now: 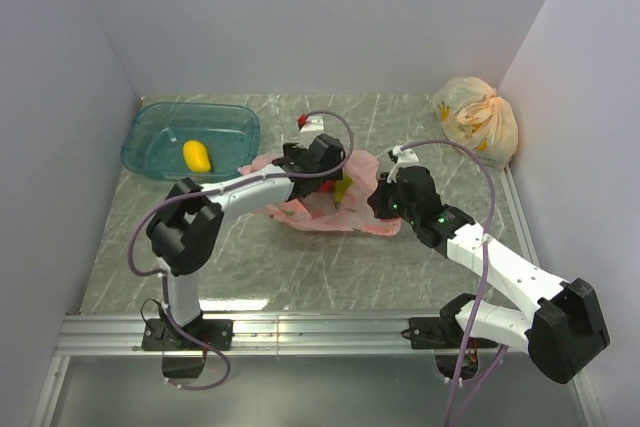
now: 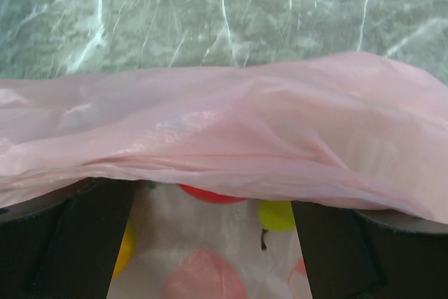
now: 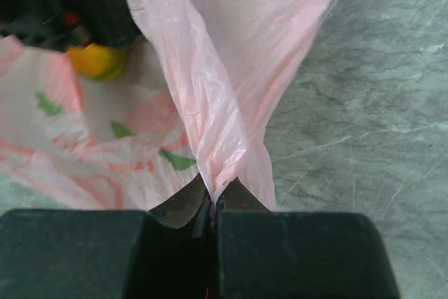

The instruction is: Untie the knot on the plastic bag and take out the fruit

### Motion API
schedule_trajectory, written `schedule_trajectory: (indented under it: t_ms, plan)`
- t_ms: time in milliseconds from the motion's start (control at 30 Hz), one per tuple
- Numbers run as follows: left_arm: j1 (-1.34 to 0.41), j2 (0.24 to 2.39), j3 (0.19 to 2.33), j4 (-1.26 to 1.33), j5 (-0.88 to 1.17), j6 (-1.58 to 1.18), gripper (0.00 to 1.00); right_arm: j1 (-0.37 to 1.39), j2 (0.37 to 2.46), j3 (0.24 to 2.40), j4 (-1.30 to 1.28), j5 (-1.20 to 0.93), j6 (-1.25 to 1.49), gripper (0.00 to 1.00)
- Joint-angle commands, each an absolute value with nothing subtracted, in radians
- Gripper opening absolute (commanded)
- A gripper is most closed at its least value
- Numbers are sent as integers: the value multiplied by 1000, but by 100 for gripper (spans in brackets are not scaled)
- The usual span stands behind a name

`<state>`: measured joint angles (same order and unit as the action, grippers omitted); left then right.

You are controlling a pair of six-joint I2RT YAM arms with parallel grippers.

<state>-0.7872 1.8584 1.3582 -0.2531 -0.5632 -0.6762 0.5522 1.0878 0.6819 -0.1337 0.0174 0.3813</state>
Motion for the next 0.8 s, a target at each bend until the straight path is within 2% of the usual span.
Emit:
schedule_trajectory:
  t_ms: [0, 367, 500, 600, 667, 733, 767]
  plan:
    - [-764, 1934, 1419, -209, -600, -635, 93, 557, 1071, 675, -103, 3, 393, 0]
    - [-758, 2074, 1450, -61, -525, -591, 94, 563, 1126, 663, -55, -69, 406, 0]
    - [-758, 2103, 1439, -15, -561, -594, 89, 568, 1126, 658, -48, -75, 416, 0]
    - [-756, 2096, 1442, -40, -540, -597, 75, 569, 1117, 657, -57, -64, 411, 0]
    - [-761, 2065, 1407, -52, -514, -601, 53, 569, 1109, 657, -67, -35, 403, 0]
    - [-764, 1993, 1349, -60, -483, -606, 39, 568, 1098, 660, -78, -3, 397, 0]
    - [-765, 1967, 1329, -66, -444, -606, 37, 568, 1095, 663, -81, 14, 391, 0]
